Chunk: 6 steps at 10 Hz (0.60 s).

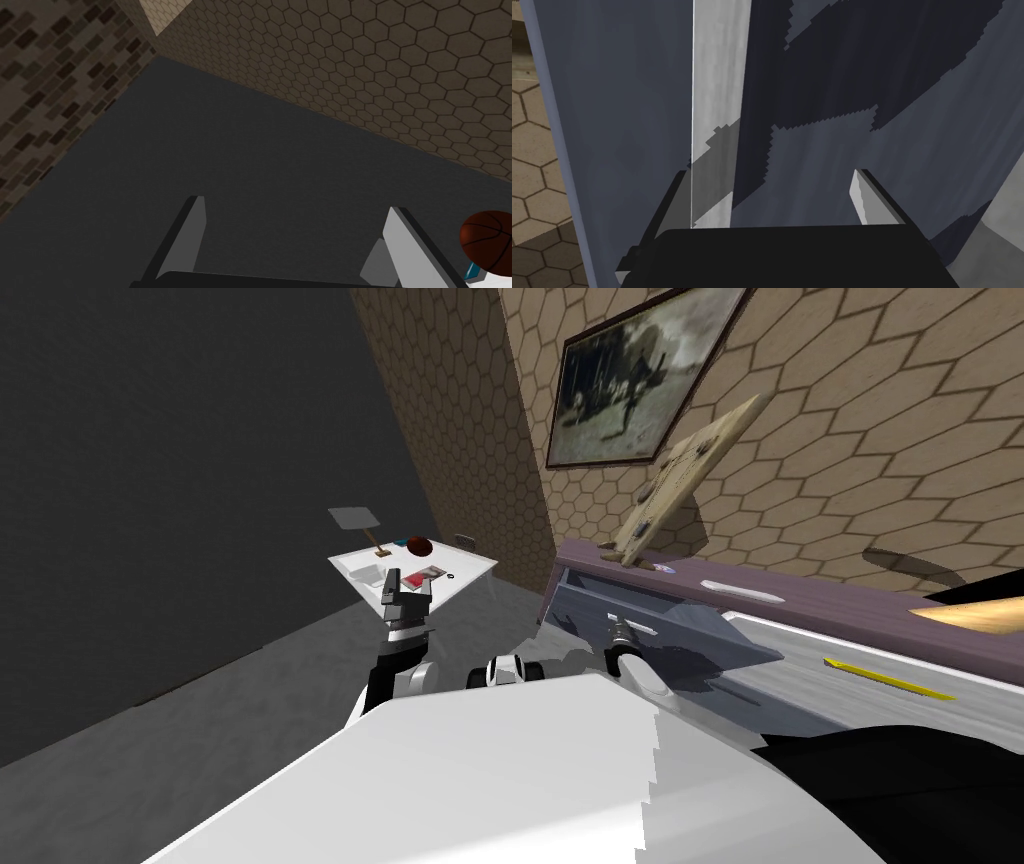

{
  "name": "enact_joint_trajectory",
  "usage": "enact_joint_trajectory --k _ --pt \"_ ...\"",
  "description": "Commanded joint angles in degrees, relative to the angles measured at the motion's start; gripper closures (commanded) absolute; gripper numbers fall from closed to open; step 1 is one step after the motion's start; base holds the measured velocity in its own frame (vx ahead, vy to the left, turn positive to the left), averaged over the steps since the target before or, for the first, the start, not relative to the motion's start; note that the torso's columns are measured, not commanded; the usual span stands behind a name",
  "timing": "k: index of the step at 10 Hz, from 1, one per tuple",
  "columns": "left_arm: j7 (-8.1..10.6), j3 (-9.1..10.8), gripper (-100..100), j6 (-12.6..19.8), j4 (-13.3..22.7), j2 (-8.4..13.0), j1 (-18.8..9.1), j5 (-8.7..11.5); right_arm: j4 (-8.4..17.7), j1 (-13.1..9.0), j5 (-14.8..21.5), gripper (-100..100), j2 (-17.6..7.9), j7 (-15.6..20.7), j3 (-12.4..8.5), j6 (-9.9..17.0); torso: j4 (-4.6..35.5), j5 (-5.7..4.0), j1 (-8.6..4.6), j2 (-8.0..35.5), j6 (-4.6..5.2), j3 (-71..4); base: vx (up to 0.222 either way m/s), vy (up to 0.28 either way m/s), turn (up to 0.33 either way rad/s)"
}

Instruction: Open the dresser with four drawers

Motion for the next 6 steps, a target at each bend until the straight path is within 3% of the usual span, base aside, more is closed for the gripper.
enact_joint_trajectory --k 1,3,5,6 --pt "0.0 0.0 0 0.0 0.0 0.0 0.0 0.0 -2.7 3.2 2.1 -100 -2.9 -3.8 1.3 3.4 0.0 -0.01 0.06 0.0 -0.25 0.0 -0.069 -0.002 0.336" --pt "0.0 -0.01 0 0.0 0.0 0.0 0.0 0.0 -2.7 4.0 3.5 -100 -3.0 -6.9 1.3 6.6 0.1 0.04 0.25 0.2 -0.38 0.1 -0.07 -0.012 0.303" --pt "0.0 0.0 0 0.0 0.0 0.0 0.0 0.0 -2.7 4.0 3.5 -100 -3.0 -10.7 1.3 8.0 0.0 0.04 0.25 -0.2 -0.32 -0.1 -0.008 -0.005 -0.022" --pt "0.0 0.0 0 0.0 0.0 0.0 0.0 0.0 -5.3 6.9 6.3 -100 -5.7 -12.2 2.9 10.6 0.0 0.04 0.27 -0.2 -0.36 -0.1 -0.065 0.005 0.332"
